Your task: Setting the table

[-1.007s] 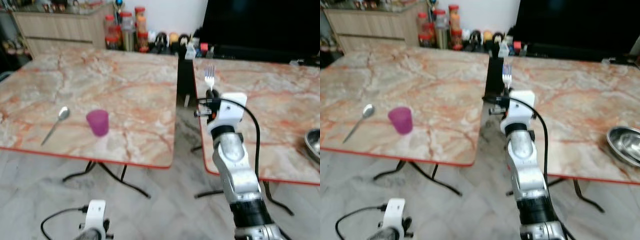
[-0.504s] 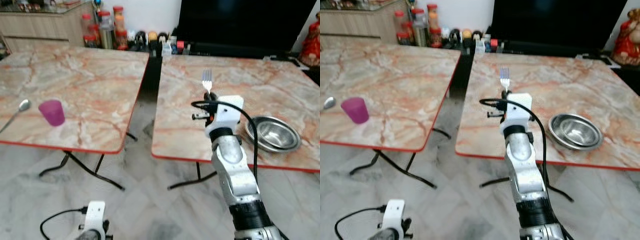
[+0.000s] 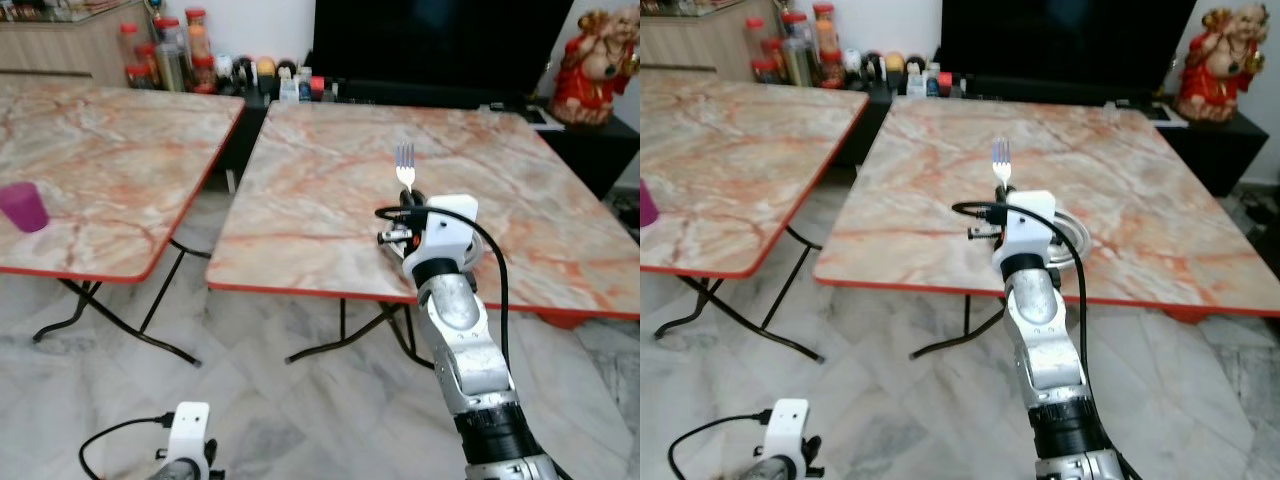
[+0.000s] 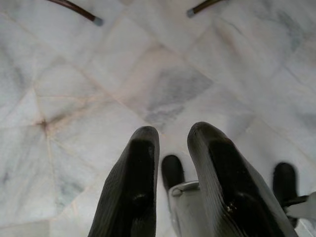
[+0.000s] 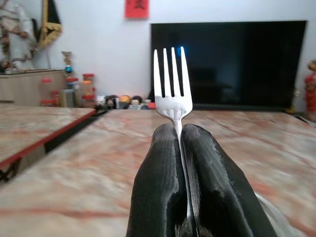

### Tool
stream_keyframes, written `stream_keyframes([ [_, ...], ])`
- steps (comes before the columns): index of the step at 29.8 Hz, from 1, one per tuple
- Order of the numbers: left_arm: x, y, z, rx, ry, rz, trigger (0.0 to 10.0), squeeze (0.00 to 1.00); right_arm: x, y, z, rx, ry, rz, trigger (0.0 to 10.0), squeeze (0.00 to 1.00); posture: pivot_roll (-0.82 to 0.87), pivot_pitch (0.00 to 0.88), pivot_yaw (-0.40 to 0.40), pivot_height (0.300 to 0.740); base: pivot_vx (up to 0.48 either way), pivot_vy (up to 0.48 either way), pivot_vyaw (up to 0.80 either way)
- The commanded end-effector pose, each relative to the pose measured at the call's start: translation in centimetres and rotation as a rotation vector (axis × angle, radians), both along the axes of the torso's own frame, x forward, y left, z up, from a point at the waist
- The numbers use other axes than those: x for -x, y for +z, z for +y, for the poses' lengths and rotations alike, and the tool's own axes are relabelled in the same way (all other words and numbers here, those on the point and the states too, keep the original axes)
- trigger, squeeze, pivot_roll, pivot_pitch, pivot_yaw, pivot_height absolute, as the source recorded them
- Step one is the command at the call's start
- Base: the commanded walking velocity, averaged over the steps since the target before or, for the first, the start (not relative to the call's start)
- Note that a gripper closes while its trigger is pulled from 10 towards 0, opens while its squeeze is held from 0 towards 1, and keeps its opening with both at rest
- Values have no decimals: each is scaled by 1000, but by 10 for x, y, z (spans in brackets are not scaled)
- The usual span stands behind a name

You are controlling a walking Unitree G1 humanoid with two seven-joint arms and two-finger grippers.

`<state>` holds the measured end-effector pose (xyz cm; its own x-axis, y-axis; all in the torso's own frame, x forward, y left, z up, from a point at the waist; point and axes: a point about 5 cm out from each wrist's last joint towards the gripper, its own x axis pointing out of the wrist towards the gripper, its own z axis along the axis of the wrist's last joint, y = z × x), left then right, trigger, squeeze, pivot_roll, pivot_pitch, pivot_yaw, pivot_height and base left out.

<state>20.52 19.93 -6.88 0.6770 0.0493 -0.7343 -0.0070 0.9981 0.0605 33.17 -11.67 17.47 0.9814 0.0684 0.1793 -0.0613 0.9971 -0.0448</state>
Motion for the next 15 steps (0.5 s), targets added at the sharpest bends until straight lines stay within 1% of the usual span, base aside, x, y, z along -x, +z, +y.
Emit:
stream_keyframes([
  [1,-2,0,-7,18,-7,-4,10000,0,0,1,-7,4,-21,0,10000,0,-3,0,-20,740,0,-461,0],
  [4,-2,0,-7,16,-6,-5,10000,0,0,1,-7,3,-21,1,10000,0,-3,0,-21,740,0,-418,0],
  [7,-3,1,-5,7,7,-5,10000,0,0,0,-7,1,-23,4,10000,0,-3,0,-21,740,0,0,0],
  [13,-8,4,-7,25,24,-40,10000,0,0,0,-6,1,-18,9,10000,0,0,0,-25,740,0,0,0],
  [15,-8,4,-7,25,28,-32,10000,0,0,0,-6,1,-17,10,10000,0,0,0,-25,740,0,0,0],
])
